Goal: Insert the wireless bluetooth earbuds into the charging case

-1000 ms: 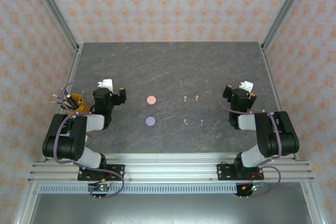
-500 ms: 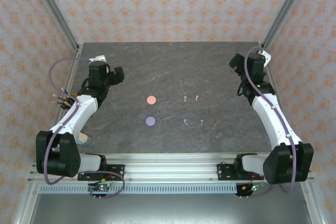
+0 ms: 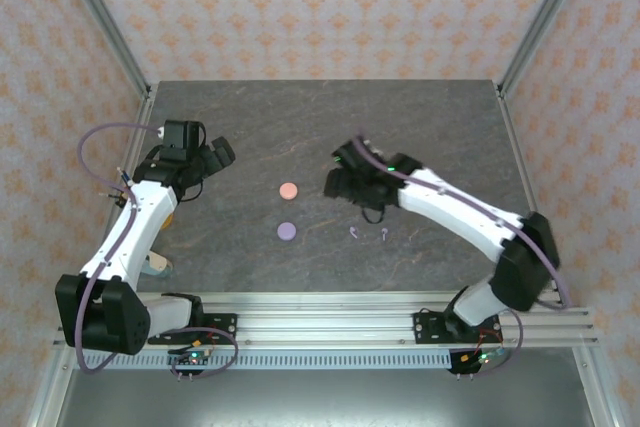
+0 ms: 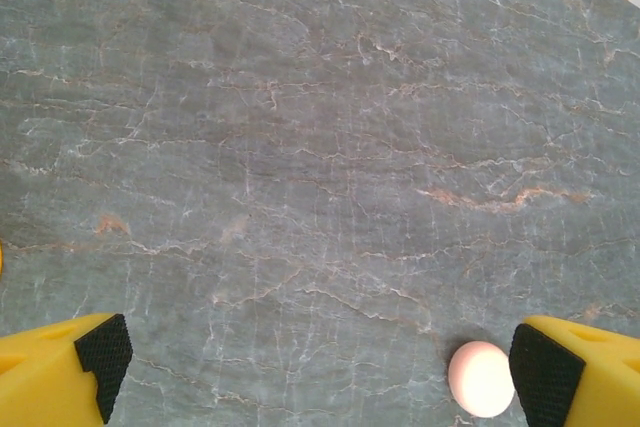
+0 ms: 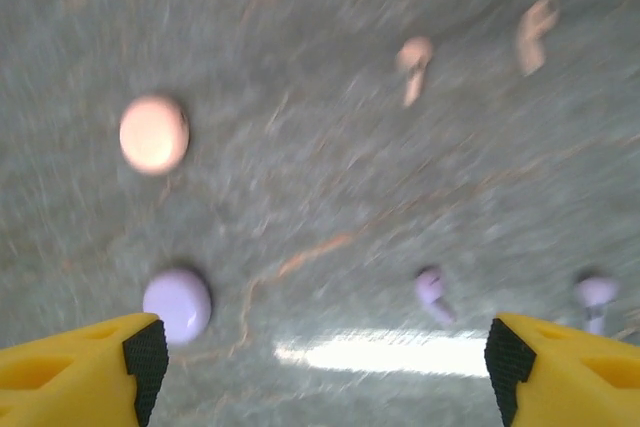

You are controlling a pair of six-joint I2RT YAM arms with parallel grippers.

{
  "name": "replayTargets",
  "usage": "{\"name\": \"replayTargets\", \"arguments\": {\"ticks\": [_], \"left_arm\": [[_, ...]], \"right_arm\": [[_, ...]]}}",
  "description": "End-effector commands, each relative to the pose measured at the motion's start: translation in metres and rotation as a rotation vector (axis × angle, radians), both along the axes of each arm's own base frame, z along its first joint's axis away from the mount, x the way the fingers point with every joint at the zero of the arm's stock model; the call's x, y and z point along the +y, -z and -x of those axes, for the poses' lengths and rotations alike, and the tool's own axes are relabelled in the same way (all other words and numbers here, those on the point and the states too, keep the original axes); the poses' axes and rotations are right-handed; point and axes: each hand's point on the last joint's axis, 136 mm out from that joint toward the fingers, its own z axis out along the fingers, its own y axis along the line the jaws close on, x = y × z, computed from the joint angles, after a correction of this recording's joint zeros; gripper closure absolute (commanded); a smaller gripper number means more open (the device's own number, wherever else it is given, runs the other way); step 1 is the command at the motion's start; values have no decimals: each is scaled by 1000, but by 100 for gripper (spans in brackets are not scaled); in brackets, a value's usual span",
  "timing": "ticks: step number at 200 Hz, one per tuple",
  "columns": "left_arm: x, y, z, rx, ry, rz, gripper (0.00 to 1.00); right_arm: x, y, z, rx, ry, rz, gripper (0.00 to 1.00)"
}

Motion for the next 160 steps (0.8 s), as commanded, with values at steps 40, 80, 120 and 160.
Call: {"name": "replayTargets", "arguments": {"ticks": [40, 80, 120, 160], "left_arm": [[14, -7, -4, 73, -25, -44, 0], [28, -13, -8, 69, -64, -45, 0], [34, -10, -11, 75, -76, -35, 0], [36, -6, -12, 76, -81, -21, 0]], "right_arm": [[86, 61, 14, 144, -95, 228, 15], [122, 85, 21, 198, -161, 249, 15], [133, 100, 30, 233, -202, 239, 16], [143, 110, 37, 249, -240, 238, 17]]}}
